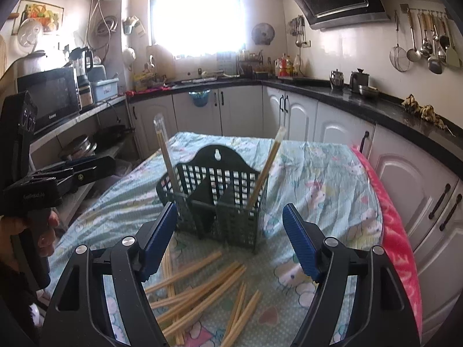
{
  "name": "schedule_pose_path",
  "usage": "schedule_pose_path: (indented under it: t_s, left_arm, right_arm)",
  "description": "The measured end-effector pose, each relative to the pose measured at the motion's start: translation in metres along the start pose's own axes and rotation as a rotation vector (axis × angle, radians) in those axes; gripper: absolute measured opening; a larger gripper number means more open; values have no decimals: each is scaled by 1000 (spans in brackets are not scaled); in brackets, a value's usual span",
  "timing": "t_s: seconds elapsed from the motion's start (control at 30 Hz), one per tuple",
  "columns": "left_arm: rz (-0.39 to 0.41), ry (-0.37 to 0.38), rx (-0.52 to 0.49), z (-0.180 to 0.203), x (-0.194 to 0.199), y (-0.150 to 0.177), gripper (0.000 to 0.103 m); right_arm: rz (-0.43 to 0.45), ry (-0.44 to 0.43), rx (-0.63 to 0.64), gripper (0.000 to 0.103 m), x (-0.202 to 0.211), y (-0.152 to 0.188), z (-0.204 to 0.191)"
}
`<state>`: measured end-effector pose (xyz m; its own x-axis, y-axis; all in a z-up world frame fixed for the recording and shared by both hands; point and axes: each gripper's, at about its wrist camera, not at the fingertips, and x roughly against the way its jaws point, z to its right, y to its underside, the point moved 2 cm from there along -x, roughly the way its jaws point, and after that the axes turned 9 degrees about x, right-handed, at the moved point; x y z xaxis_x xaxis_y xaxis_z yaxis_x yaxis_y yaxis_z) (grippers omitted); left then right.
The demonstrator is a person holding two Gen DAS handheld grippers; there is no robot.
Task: Organize utensils
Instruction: 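Move both open tools back down to the scattered chopsticks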
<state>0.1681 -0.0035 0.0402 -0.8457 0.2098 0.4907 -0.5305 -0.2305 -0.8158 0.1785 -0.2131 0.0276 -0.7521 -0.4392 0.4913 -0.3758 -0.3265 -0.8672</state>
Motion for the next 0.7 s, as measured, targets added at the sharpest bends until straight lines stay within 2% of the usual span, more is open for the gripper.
schedule_pose_path:
  t_s: [0.53,0.7]
  left_arm:
    - [-153,-23,-84,18,-46,46,92]
    - [-208,-28,-103,19,-68,57,91]
  right_arm:
    - [-156,-15,-38,72,-20,55,7]
    - [-229,-36,-43,61,-34,71,8]
